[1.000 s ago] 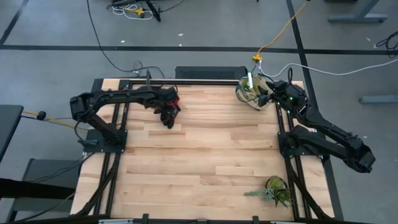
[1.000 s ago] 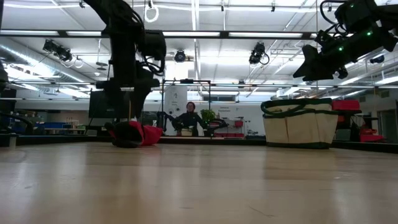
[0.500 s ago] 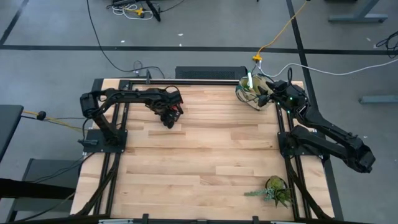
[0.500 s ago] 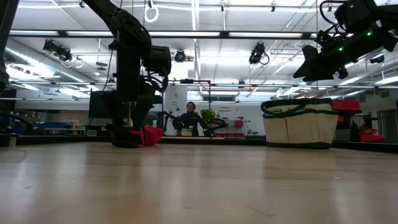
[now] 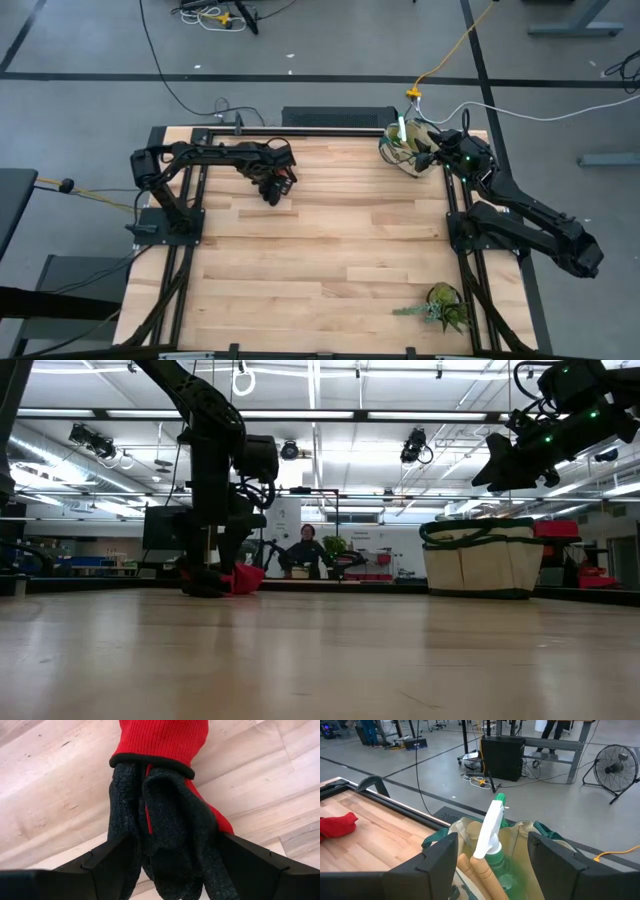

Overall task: Pick & Place Garden tools in Gardening bag
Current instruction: Put the red gloves into the gardening bag

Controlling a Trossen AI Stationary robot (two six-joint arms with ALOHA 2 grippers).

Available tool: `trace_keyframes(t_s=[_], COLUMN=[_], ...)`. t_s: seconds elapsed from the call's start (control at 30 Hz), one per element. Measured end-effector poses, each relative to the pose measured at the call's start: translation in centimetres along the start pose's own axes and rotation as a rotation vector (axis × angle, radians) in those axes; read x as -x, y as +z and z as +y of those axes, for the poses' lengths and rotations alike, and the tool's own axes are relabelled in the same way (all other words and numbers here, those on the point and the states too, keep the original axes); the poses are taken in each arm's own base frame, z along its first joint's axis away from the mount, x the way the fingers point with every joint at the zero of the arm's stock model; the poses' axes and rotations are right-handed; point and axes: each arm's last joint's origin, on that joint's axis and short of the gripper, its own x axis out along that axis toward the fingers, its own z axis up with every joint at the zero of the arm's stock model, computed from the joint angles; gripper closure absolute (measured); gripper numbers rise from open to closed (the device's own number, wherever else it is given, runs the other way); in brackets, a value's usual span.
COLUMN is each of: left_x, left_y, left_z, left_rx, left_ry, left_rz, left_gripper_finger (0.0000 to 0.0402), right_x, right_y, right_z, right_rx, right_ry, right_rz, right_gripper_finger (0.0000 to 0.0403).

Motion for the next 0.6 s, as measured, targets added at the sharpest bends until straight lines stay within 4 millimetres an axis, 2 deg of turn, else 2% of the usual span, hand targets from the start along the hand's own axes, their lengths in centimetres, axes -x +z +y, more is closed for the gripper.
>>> trace_keyframes(t_s=[0.37, 0.6], left_x=[0.2, 2.1], left_y=[0.0, -0.2], left_z=[0.0, 0.1], left_rx=[-0.003, -0.042], left_ry=[-0.011, -0.052], left_rz=[0.004, -0.043], left_gripper_finger=[0.0097, 0.0097], right_x=[0.0, 0.0], right_y=[0.0, 0.0], right_z=[0.0, 0.0], right_rx=[0.0, 0.0], right_ry=[0.0, 0.0], right_rz=[0.0, 0.0], right_gripper_finger=[0.016, 0.016])
